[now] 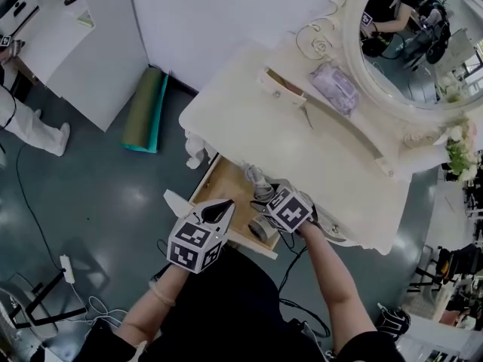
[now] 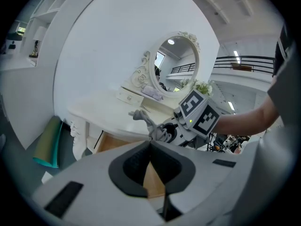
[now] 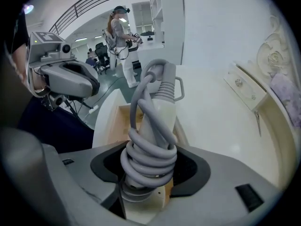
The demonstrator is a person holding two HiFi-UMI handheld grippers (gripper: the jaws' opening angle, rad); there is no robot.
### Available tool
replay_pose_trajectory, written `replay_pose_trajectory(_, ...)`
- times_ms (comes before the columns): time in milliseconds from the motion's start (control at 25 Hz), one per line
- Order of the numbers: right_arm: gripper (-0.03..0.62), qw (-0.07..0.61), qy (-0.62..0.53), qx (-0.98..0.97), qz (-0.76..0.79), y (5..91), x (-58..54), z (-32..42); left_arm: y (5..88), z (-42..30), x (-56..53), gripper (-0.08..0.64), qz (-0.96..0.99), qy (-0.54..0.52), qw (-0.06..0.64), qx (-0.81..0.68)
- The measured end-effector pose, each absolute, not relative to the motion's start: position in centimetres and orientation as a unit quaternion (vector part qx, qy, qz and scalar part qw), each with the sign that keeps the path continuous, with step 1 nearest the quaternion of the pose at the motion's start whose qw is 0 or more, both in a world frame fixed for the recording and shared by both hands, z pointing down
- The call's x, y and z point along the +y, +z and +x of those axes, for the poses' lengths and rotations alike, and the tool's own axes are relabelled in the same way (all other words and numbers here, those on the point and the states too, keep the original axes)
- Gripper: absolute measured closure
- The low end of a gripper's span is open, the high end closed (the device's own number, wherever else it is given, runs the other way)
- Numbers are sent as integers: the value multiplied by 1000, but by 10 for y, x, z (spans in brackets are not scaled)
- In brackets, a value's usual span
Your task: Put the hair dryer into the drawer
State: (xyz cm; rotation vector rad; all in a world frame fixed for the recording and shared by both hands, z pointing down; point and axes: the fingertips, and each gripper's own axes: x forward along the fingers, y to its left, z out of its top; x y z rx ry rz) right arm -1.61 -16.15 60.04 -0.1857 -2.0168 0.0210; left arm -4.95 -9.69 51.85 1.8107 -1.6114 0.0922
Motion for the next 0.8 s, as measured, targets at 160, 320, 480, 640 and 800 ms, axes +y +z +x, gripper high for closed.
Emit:
replay_pose_trajectory(160,339,546,-7,-832,-95,616,-151,-23,522,-57,-93,560,687,33,354,-634)
replay_pose_trajectory(320,341,554,-17,-826,-106,631,-146,-27,525,-58,-91,560,681,31,358,-638)
replay_pose_trajectory(480,341,569,-33,-814,-115,646,-145,-27,526,-58,-90,560,676,28,362,-641)
replay_pose_trajectory(640,341,586,-50,-799,-125,660,-147,-25,528,-60,-91,560,672,25,366,-644)
replay_pose_trajectory(800,341,598,-44,-790,-126,673,-147,-26,531,-62,-91,560,668,26,371,-645)
